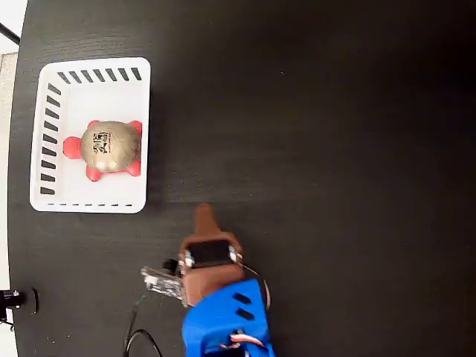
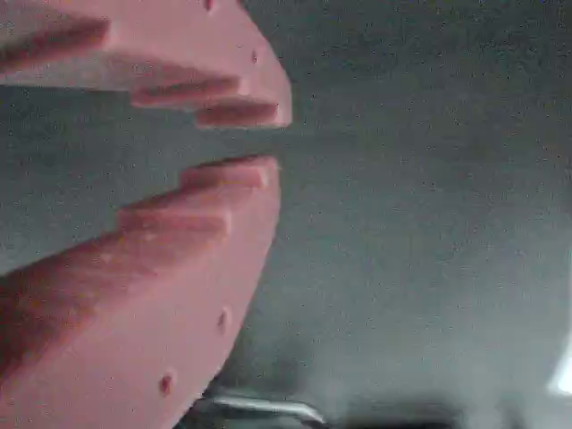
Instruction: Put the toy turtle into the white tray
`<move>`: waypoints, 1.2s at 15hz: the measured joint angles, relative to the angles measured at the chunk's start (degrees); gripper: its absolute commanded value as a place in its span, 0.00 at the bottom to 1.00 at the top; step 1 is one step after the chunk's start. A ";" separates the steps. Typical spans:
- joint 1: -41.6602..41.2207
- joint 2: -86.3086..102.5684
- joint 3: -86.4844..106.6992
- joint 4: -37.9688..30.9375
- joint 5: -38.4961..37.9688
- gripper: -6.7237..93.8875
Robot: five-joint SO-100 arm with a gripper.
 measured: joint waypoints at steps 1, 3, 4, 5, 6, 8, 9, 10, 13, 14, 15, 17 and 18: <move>0.18 2.29 1.14 1.05 0.18 0.07; 2.11 7.12 2.02 5.27 0.18 0.07; 2.20 9.14 2.02 7.38 0.44 0.07; 1.76 9.84 2.02 9.40 0.97 0.07; 2.02 9.84 2.02 11.43 1.49 0.07; 0.53 11.34 2.02 15.21 2.20 0.07; 0.53 11.16 2.02 16.17 2.20 0.07; 1.32 11.07 2.02 16.26 2.55 0.07; 2.46 11.43 2.02 16.26 4.04 0.07; 3.25 11.43 2.02 16.26 4.22 0.07; 3.34 11.43 2.02 16.26 4.22 0.07; 3.34 11.43 2.02 16.26 4.22 0.07; 3.34 11.43 2.02 16.26 4.22 0.07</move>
